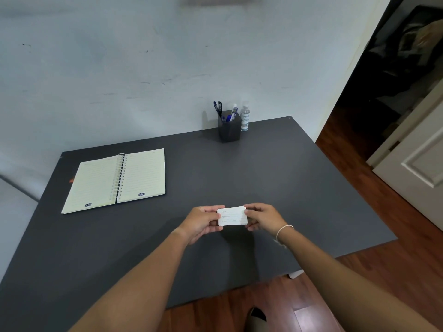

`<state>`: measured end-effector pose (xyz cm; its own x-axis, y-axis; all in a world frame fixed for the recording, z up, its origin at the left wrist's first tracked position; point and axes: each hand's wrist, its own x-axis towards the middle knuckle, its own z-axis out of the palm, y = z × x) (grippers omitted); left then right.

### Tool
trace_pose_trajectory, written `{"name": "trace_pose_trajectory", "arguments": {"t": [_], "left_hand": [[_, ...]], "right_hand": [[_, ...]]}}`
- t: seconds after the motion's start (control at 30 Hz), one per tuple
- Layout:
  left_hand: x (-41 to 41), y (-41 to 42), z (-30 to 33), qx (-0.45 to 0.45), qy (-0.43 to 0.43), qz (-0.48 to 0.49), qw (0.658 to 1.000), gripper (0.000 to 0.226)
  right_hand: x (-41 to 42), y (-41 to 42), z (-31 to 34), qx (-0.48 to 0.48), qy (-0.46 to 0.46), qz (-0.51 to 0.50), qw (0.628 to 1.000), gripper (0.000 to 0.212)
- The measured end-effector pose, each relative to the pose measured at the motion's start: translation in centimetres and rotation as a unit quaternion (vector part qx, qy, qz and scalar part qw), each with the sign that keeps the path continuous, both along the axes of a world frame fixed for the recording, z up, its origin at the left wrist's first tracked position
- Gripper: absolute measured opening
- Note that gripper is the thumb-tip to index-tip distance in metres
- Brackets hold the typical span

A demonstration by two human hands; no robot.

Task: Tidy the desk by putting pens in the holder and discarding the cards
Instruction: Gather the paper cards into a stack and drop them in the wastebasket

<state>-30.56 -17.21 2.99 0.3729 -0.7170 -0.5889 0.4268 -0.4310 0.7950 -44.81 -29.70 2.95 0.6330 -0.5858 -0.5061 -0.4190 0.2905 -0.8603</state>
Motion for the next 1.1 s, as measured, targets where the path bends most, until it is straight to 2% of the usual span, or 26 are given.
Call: {"name": "trace_pose_trajectory", "arguments": {"t": [0.27, 0.57, 0.67, 0.8, 1.1], "left_hand": [[-1.7, -2.7, -0.1, -0.007, 0.003, -0.023, 1.000, 0.032], [-3.9, -8.1, 0.2, -0.004, -0.031, -0.023, 0.999, 0.032], [-4.9, -10.8, 0.6, -0.013, -0.044, 0.000, 0.999, 0.027], [-6.2, -14.3, 1.1, -0.020, -0.054, 0.010, 0.998, 0.022], [-7.5, -20.0, 2.1, -0.033, -0.058, -0.023, 0.997, 0.019]], "right_hand": [[-1.1, -1.3, 0.3, 0.025, -0.030, -0.085, 0.996, 0.020], [-3.4, -5.7, 0.5, 0.016, -0.032, -0.117, 0.992, 0.011], [-4.3, -8.2, 1.1, 0.002, -0.032, -0.130, 0.991, 0.015], [-5.7, -11.4, 1.8, -0.013, -0.033, -0.143, 0.989, 0.010], [-7.5, -15.9, 1.9, -0.030, -0.037, -0.196, 0.979, 0.017]]}}
